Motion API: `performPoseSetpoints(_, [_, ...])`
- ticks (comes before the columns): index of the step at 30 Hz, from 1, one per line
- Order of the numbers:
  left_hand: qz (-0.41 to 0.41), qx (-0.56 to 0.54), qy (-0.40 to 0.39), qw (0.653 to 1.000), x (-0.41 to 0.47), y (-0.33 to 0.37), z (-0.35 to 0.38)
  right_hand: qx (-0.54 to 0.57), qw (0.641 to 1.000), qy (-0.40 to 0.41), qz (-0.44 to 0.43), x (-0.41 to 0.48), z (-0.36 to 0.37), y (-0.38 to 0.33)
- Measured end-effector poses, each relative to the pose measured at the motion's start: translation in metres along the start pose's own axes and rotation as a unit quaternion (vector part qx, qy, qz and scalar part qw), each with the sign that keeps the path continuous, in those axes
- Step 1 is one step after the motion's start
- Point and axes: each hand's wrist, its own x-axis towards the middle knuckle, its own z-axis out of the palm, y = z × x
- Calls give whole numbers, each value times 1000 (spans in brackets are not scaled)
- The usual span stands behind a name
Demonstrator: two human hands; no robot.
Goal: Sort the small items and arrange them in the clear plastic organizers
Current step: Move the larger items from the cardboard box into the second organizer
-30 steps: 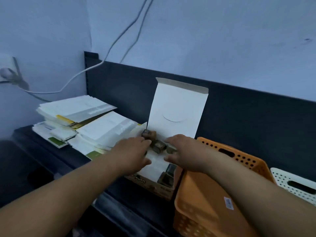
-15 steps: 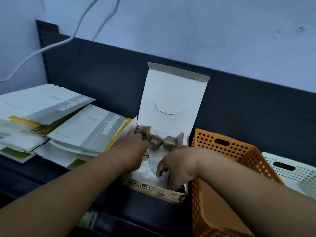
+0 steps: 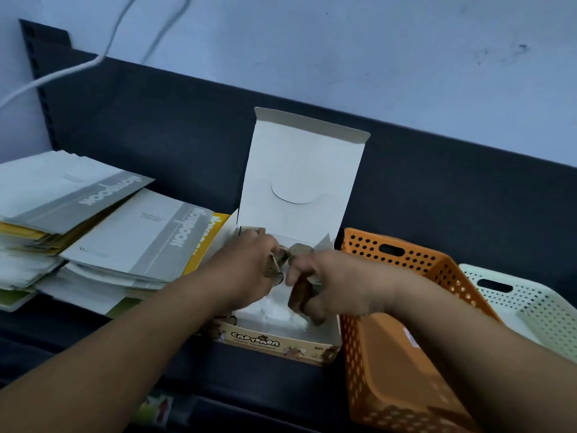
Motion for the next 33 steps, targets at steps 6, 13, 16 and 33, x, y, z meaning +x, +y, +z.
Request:
performPoseSetpoints(6, [-24,-112,31,993,6,26,-6,212,965,151,-20,-31,-12,23])
performPoseSetpoints(13, [4,-360,26,933,-4,98,-9,336,907,255,-20,-101,-14,60])
performPoseSetpoints(16, [14,-401,14,916,-12,148,-2,393,876,281,-12,-148,-8,84])
performPoseSetpoints(33, [91,-518,-216,823,-102,455,156,469,728,490,98,-455,91,233])
